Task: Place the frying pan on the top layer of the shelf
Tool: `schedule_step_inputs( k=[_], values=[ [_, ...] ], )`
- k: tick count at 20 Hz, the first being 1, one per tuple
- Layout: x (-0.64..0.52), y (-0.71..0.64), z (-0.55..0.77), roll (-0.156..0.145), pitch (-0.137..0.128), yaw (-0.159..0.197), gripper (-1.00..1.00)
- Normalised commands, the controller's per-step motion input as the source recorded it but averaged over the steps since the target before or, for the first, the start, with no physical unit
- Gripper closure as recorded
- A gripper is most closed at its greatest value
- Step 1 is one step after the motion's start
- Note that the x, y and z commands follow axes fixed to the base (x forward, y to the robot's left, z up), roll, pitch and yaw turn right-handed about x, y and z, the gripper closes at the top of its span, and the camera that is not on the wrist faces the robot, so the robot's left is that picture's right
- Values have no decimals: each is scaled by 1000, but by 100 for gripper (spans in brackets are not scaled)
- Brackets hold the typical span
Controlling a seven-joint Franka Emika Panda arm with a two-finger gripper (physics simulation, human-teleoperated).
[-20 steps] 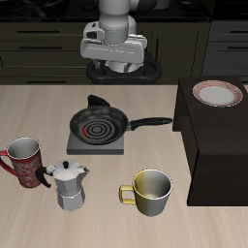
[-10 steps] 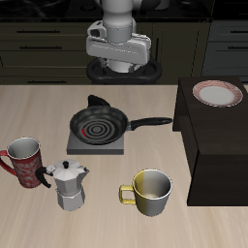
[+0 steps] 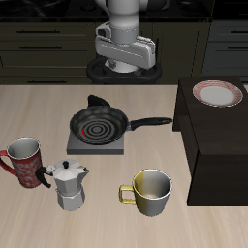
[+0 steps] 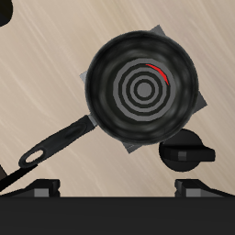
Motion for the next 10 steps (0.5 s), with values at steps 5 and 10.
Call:
schedule_step_inputs(
  k=[5,10],
  values=[
    [62,287,-115,81,-17,-194,-100],
    [-29,233,-27,3,-54,-172,-100]
  ],
)
